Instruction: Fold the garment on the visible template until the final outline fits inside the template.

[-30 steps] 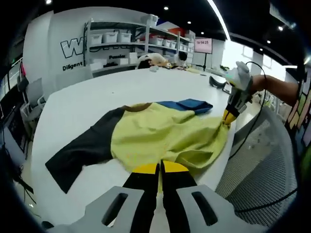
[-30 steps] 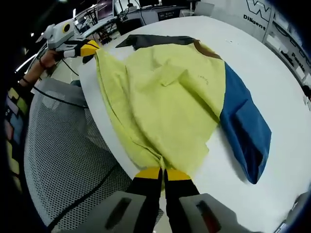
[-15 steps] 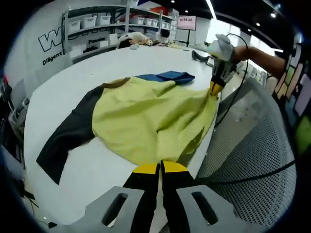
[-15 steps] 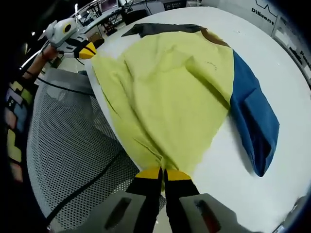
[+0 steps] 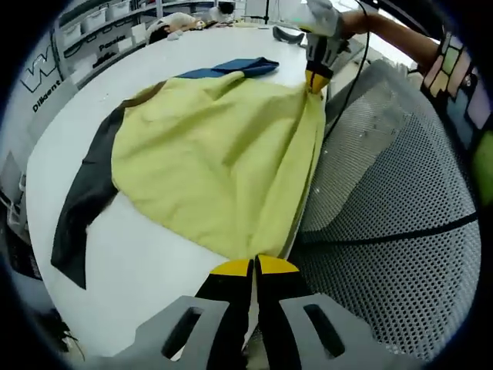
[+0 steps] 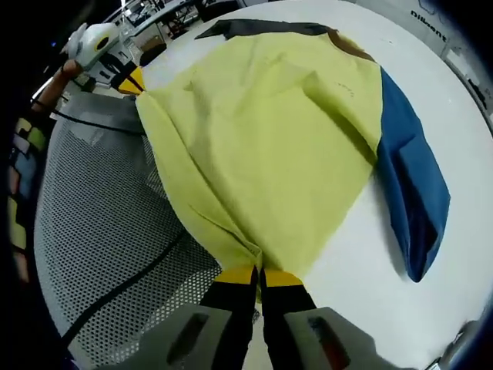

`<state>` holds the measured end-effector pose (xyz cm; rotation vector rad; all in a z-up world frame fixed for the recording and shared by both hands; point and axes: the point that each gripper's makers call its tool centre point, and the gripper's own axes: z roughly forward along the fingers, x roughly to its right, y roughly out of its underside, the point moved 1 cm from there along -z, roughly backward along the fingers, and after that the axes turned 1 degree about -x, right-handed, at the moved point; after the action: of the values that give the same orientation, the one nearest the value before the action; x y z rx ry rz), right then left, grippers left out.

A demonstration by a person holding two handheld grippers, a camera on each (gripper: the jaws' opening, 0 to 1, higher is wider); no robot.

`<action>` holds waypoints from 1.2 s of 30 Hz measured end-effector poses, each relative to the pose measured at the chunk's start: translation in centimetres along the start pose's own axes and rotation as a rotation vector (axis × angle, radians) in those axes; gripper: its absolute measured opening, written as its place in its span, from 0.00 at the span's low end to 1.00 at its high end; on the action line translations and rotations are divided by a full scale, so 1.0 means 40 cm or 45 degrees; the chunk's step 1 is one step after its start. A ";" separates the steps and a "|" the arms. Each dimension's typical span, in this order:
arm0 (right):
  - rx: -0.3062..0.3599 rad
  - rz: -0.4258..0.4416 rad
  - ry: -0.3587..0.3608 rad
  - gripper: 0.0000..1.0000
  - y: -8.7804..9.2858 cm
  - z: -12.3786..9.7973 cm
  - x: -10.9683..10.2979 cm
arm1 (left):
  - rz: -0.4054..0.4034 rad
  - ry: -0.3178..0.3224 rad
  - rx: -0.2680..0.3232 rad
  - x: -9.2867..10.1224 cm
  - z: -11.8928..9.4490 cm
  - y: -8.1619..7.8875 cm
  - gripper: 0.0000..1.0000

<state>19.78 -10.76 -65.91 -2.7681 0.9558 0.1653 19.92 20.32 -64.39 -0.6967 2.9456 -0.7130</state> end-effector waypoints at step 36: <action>0.009 -0.269 -0.071 0.06 -0.022 -0.072 -0.095 | -0.283 -0.012 -0.068 -0.015 -0.050 0.038 0.03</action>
<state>17.47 -8.48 -62.31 -2.8178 0.6435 0.2040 19.58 22.64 -63.30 -1.0407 2.9177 -0.6424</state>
